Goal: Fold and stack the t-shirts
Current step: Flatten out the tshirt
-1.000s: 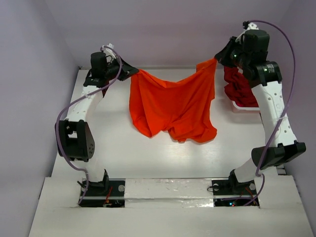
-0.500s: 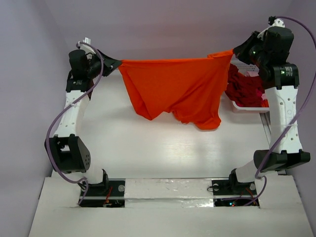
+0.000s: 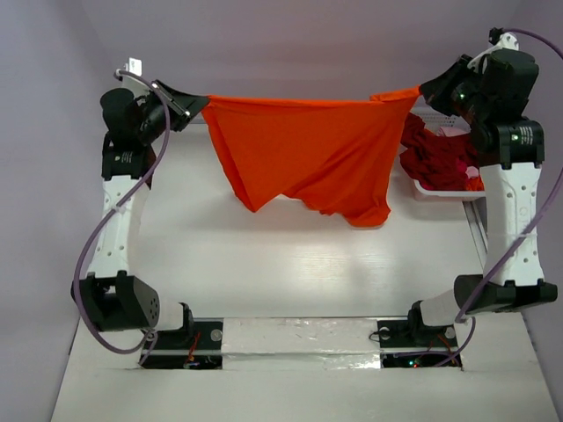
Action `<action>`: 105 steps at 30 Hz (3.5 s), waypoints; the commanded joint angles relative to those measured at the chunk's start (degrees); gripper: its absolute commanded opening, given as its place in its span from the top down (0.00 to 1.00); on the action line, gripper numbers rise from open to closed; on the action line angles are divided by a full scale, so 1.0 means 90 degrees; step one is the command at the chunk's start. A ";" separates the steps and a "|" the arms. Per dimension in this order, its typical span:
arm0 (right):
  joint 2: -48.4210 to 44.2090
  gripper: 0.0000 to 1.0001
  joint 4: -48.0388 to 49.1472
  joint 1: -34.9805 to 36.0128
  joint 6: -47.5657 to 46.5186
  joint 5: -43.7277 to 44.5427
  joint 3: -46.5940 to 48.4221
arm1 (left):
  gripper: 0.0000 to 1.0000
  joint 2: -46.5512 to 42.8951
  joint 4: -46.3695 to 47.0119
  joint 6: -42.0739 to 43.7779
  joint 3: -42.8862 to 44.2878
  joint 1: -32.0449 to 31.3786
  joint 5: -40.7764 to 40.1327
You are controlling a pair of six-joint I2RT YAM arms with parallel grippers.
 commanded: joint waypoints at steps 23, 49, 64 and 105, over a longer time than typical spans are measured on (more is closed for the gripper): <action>-0.4268 1.00 0.0564 -0.0081 0.0179 -0.0071 -0.2298 | 1.00 -0.3504 -0.0551 0.0716 -0.0148 -0.0081 -0.0927; -0.3100 1.00 0.1618 -0.0081 0.0287 -0.0501 -0.2299 | 1.00 -0.2909 -0.0261 0.1176 -0.0262 -0.0395 -0.2304; -0.2805 1.00 0.1462 -0.0081 0.0287 -0.0521 -0.1897 | 1.00 -0.3093 -0.0287 0.1069 -0.0311 -0.0395 -0.2325; -0.3198 1.00 0.2116 -0.0081 0.0492 -0.0872 -0.3381 | 1.00 -0.2851 -0.0260 0.1098 -0.1512 -0.0532 -0.2813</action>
